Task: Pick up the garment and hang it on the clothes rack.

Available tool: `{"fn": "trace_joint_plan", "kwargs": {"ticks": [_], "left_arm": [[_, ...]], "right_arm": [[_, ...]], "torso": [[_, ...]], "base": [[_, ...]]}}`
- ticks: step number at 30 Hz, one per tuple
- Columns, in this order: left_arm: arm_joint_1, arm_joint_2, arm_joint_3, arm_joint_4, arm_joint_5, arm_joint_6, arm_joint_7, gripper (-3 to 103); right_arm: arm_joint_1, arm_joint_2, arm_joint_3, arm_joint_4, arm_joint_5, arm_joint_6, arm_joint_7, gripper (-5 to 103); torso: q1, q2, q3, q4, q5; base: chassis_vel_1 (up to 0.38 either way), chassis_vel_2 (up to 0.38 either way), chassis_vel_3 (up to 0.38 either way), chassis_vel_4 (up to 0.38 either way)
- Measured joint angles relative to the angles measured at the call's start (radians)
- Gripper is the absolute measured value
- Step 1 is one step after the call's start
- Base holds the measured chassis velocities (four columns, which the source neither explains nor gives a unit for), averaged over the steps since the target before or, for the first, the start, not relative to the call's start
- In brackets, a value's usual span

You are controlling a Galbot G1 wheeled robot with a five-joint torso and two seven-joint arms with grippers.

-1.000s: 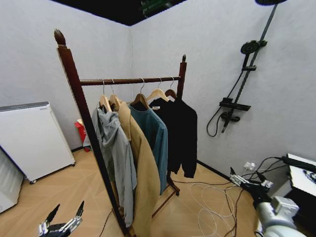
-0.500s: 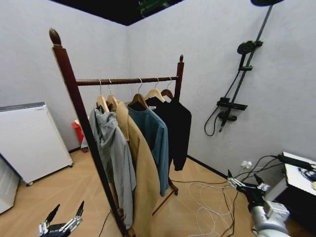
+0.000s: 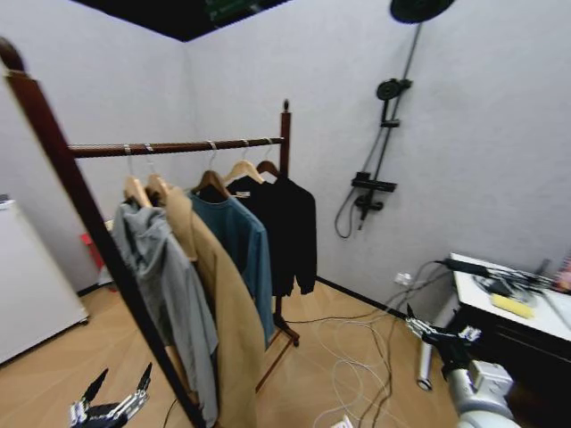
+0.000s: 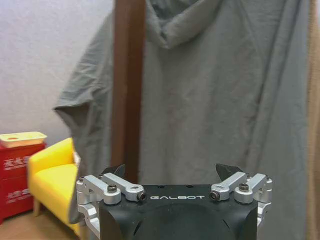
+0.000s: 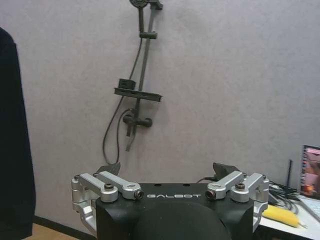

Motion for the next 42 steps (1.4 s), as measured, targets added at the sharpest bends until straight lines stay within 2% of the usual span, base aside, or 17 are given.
{"fn": "trace_joint_plan", "kwargs": {"ticks": [14, 18, 21, 42], "left_arm": [[0.0, 0.0, 0.0, 0.0, 0.0, 0.0, 0.0, 100], [0.0, 0.0, 0.0, 0.0, 0.0, 0.0, 0.0, 100], [0.0, 0.0, 0.0, 0.0, 0.0, 0.0, 0.0, 100], [0.0, 0.0, 0.0, 0.0, 0.0, 0.0, 0.0, 100]], "right_arm": [[0.026, 0.018, -0.071, 0.03, -0.047, -0.026, 0.029, 100], [0.025, 0.023, -0.074, 0.039, -0.05, -0.03, 0.03, 100], [0.023, 0.023, -0.075, 0.041, -0.052, -0.03, 0.03, 100], [0.024, 0.013, -0.085, 0.019, -0.04, -0.029, 0.024, 100]], "torso": [[0.0, 0.0, 0.0, 0.0, 0.0001], [0.0, 0.0, 0.0, 0.0, -0.0008], [0.0, 0.0, 0.0, 0.0, 0.0003], [0.0, 0.0, 0.0, 0.0, -0.0001]], "base": [[-0.093, -0.153, -0.158, -0.094], [-0.042, -0.212, -0.202, -0.043], [-0.031, -0.218, -0.226, -0.037], [-0.016, -0.167, -0.175, -0.024]]}}
